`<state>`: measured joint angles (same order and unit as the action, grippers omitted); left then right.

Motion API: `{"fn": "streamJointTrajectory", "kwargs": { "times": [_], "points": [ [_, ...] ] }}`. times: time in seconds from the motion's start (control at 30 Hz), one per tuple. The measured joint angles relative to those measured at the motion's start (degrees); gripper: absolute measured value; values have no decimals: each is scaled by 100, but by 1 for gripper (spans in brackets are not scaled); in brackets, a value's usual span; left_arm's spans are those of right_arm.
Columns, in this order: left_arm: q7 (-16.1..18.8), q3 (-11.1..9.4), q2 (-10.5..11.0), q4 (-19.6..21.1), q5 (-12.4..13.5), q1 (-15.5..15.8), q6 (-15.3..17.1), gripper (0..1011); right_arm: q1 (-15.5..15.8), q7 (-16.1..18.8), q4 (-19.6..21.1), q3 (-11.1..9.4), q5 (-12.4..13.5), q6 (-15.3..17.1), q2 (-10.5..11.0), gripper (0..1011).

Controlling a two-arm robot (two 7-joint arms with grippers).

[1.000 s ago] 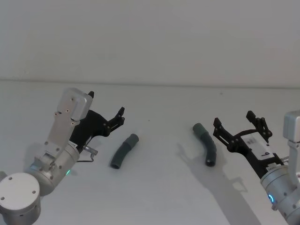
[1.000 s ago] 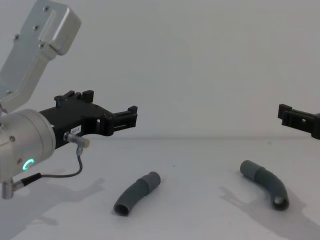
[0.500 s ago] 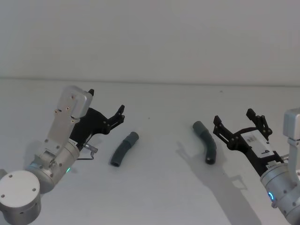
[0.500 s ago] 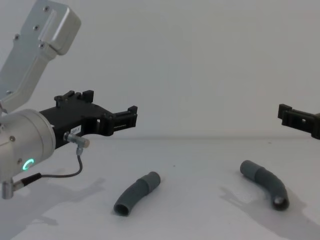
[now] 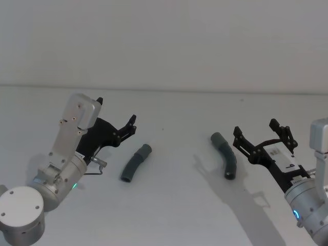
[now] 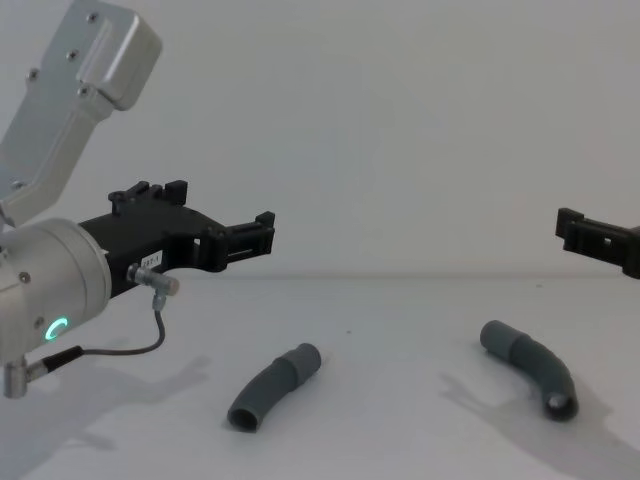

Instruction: Use both hands to pick up one end of the pipe from the table, align the ends, and insert them.

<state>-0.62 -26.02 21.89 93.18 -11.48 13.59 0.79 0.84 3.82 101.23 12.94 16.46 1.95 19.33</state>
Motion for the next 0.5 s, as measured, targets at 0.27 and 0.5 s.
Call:
{"fn": "streamJointTrajectory", "kwargs": {
  "times": [0.27, 0.5],
  "points": [
    [0, 0, 0, 0, 0, 0, 0, 1000, 0, 0, 0, 0, 0, 0, 0, 1001],
    [0, 0, 0, 0, 0, 0, 0, 1000, 0, 0, 0, 0, 0, 0, 0, 1001]
  ]
}}
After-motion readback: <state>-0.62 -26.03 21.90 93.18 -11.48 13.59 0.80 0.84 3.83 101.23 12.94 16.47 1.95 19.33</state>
